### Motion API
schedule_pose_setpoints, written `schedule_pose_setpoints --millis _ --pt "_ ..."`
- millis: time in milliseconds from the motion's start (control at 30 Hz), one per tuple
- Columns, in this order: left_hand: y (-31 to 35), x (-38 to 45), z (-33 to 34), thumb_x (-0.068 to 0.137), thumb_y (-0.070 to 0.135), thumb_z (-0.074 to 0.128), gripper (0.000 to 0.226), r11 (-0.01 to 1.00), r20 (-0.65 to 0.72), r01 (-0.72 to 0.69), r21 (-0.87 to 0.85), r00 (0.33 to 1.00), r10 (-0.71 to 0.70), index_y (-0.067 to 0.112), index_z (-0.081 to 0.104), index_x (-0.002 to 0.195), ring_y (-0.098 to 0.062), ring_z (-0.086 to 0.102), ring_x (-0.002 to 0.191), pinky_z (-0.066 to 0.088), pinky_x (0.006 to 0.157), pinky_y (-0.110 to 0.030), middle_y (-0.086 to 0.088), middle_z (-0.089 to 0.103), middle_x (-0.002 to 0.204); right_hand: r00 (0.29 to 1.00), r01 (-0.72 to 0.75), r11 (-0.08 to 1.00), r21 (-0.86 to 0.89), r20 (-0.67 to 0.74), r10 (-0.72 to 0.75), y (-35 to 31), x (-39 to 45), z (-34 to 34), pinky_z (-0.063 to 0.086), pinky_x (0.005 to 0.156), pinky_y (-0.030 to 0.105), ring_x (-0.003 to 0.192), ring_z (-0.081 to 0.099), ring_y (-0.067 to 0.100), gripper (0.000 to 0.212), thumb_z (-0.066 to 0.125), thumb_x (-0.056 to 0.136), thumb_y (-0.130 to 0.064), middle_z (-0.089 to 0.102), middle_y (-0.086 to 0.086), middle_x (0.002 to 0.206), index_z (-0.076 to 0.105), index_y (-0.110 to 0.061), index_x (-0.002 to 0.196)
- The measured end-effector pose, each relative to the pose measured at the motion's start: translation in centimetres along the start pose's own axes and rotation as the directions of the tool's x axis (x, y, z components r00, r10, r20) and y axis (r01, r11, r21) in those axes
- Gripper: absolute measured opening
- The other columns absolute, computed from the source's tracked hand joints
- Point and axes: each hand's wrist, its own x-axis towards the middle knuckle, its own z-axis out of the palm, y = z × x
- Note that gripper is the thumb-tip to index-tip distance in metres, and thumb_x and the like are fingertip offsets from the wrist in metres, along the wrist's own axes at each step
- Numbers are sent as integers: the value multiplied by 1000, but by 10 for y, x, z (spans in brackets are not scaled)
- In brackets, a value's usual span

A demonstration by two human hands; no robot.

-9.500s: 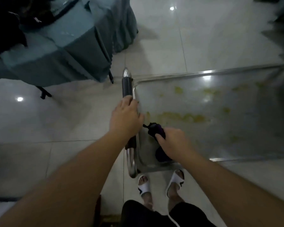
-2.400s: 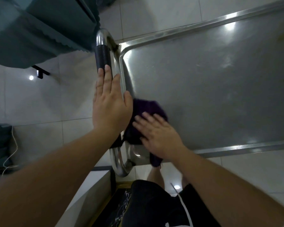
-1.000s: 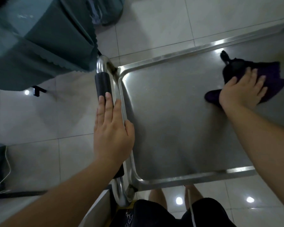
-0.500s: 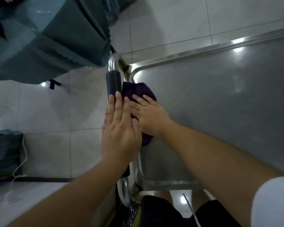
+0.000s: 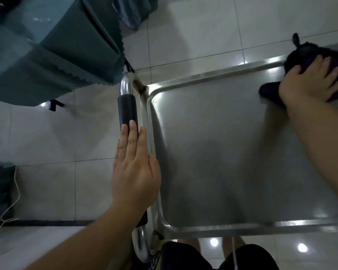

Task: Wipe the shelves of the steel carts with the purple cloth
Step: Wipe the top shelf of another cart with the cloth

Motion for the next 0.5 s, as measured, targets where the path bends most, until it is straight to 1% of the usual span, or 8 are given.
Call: schedule_pose_setpoints --millis 33,100,167,200,267,333,400,500 --pt "0 0 0 108 31 28 63 1000 -7 -1 1 1000 1 13 19 168 -9 -13 162 0 131 -38 1 -3 178 1000 24 1000 -4 1 -24 -14 -12 6 0 128 53 161 4 30 72 20 101 -50 8 -5 175 13 -23 167" --pt "-1 0 1 108 30 29 63 1000 -18 -5 5 1000 5 12 19 168 -10 -11 162 0 131 -37 0 -1 178 988 151 988 -16 27 -151 -44 -42 20 1 128 53 161 5 30 71 25 103 -50 8 -5 175 12 -23 167" --pt "-1 0 1 108 30 28 63 1000 -23 -8 6 1000 8 13 19 168 -11 -11 162 -1 131 -36 0 -1 178 937 341 940 -23 88 -338 -77 -82 36 2 127 53 161 6 30 70 29 103 -50 10 -4 175 15 -23 167" --pt "-1 0 1 108 31 28 63 1000 -27 -9 4 1000 10 13 20 168 -11 -11 163 0 131 -37 0 0 178 889 446 895 -22 123 -440 -93 -104 45 1 127 53 161 5 30 70 31 103 -49 11 -4 175 16 -23 167" --pt "1 1 2 107 31 28 64 1000 -40 -12 13 999 12 11 22 167 -12 -10 163 1 132 -37 -2 2 177 748 649 761 -20 205 -632 -125 -152 62 1 127 52 161 4 28 70 31 104 -50 10 -5 175 15 -25 167" --pt "1 1 2 107 31 28 64 1000 -42 -10 30 999 12 10 22 167 -12 -10 163 0 131 -36 -2 1 177 558 816 578 -7 273 -784 -148 -200 79 1 129 52 161 2 26 68 26 105 -52 9 -7 175 12 -27 167" --pt "-1 1 4 107 30 30 65 999 -47 -10 47 999 12 10 20 168 -12 -10 163 -3 131 -34 -2 0 177 392 905 424 35 318 -863 -157 -242 90 2 129 51 161 2 24 65 22 107 -52 12 -8 174 14 -29 167" --pt "-1 -1 4 107 29 31 65 998 -37 -8 70 999 11 10 17 168 -13 -11 163 -6 131 -32 -3 -1 177 233 952 290 97 383 -894 -141 -274 94 5 129 51 161 3 22 64 14 105 -51 14 -9 174 17 -30 166"
